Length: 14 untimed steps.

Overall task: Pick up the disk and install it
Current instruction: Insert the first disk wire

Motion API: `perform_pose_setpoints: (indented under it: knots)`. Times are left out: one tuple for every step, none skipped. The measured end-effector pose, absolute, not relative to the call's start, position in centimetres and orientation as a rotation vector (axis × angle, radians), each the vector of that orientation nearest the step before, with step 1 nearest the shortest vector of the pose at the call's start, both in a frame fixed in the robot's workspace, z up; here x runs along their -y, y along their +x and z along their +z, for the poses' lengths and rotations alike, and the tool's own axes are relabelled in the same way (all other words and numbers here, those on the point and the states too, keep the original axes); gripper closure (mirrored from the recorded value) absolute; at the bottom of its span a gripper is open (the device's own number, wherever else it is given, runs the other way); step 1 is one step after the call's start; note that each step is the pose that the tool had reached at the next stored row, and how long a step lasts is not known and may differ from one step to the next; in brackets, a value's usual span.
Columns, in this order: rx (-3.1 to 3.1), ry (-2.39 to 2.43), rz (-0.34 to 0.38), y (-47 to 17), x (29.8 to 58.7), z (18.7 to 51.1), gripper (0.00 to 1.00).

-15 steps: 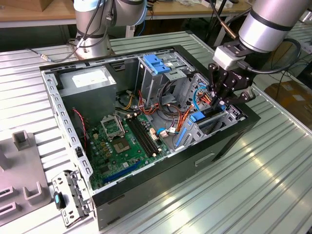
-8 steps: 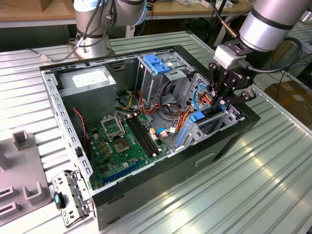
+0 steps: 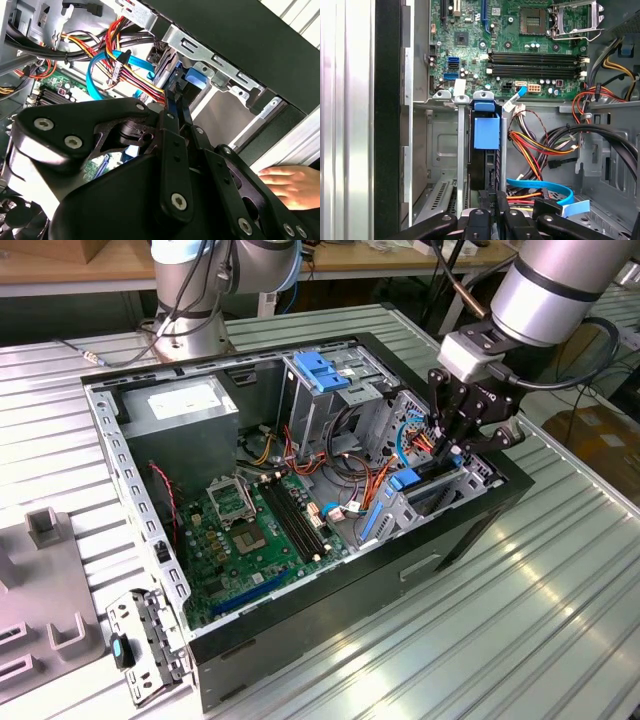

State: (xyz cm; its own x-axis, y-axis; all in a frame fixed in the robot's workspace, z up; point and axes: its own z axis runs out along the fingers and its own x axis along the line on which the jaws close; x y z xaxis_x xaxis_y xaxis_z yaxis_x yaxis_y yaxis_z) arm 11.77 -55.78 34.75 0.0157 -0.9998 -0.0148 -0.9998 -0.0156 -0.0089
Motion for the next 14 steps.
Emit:
perform_pose_setpoints:
  knots:
    - [-2.193, -2.226, 0.007, 11.76, 55.78, 34.74, 0.83]
    - [-2.193, -2.226, 0.007, 11.77, 55.78, 34.73, 0.83]
    - [-2.194, -2.225, 0.007, 11.77, 55.78, 34.70, 0.83]
    - [-2.194, -2.225, 0.007, 11.77, 55.78, 34.68, 0.83]
    - [-2.194, -2.225, 0.007, 11.77, 55.78, 34.66, 0.83]
    - [-2.195, -2.225, 0.006, 11.77, 55.78, 34.63, 0.83]
    - [-2.195, -2.224, 0.006, 11.77, 55.78, 34.59, 0.83]
    - [-2.195, -2.224, 0.006, 11.77, 55.78, 34.56, 0.83]
    - [-2.195, -2.224, 0.006, 11.77, 55.78, 34.51, 0.83]
    - [-2.196, -2.223, 0.006, 11.77, 55.78, 34.47, 0.83]
    - [-2.197, -2.223, 0.007, 11.76, 55.78, 34.35, 0.83]
    - [-2.198, -2.222, 0.006, 11.76, 55.78, 34.29, 0.83]
    - [-2.199, -2.222, 0.006, 11.76, 55.78, 34.23, 0.83]
    - [-2.200, -2.221, 0.007, 11.76, 55.77, 34.16, 0.83]
